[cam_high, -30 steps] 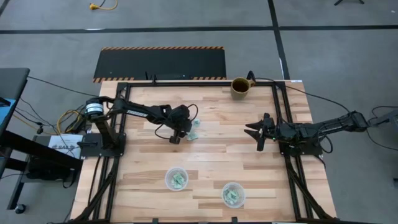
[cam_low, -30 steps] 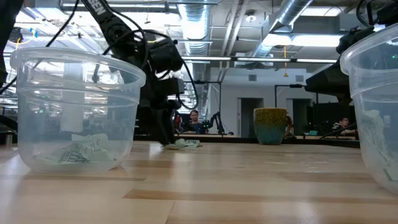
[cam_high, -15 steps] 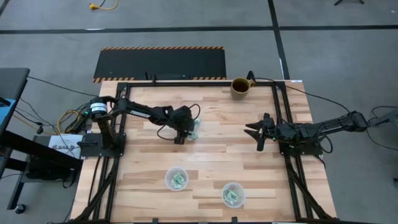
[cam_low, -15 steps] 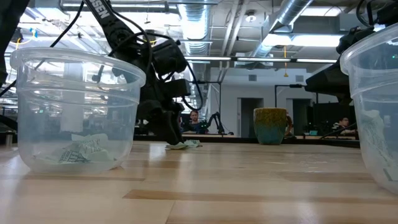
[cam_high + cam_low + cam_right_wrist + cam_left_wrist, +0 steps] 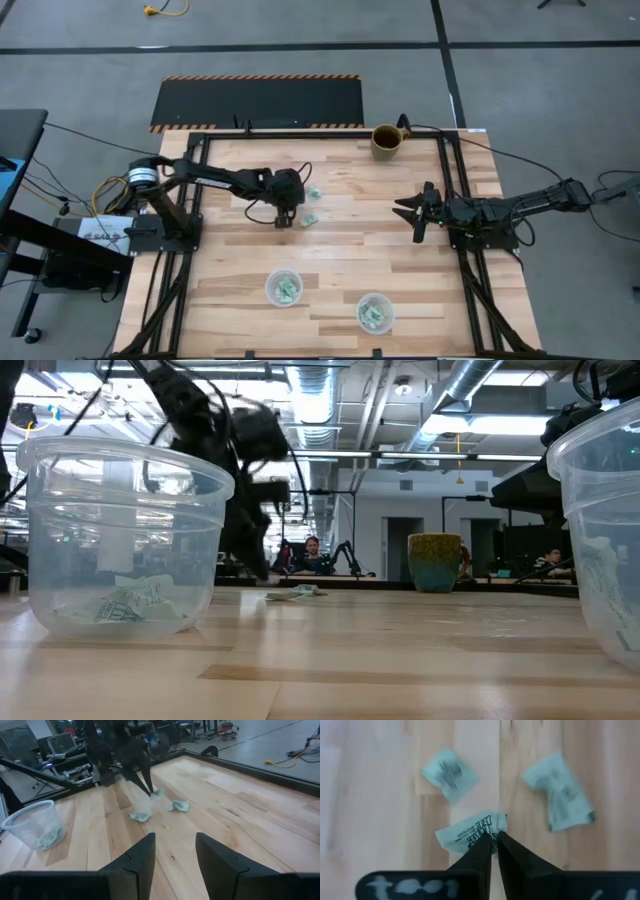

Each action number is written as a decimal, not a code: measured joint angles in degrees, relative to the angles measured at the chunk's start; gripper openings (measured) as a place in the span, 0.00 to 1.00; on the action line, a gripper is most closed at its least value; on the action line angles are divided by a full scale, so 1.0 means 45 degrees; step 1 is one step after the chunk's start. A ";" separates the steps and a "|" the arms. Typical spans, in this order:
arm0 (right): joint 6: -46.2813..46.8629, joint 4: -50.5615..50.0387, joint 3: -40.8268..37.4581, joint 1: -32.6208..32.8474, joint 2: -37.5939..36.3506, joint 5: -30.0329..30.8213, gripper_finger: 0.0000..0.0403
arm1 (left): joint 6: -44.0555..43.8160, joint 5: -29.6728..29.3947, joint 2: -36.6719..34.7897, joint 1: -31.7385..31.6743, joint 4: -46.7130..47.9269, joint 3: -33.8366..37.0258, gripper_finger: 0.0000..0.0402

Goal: Pick and place items into bin
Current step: Put the stevia packet into the left transparent bin

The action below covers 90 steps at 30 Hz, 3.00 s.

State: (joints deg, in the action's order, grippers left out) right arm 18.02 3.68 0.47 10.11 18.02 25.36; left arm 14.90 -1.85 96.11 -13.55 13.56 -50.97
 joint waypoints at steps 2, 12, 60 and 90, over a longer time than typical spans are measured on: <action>0.0000 0.0000 0.0000 0.0000 0.0000 0.0000 0.33 | -0.0346 -0.0335 -0.0591 0.0251 0.0320 -0.0027 0.02; 0.0000 0.0000 0.0000 0.0000 0.0000 0.0002 0.33 | -0.3476 -0.3073 -0.4007 0.3514 0.0183 -0.0035 0.01; 0.0000 0.0000 0.0000 0.0000 0.0003 0.0000 0.33 | -1.1469 -0.6744 -0.1058 1.0209 0.2533 -0.3169 0.35; 0.0000 0.0000 0.0000 0.0000 0.0000 0.0002 0.33 | -0.5878 -0.1613 -0.0917 0.2572 -0.1005 0.0143 0.34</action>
State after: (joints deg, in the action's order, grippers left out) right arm 18.02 3.68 0.47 10.11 18.02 25.38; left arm -11.55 -9.10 91.98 -1.98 9.04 -50.32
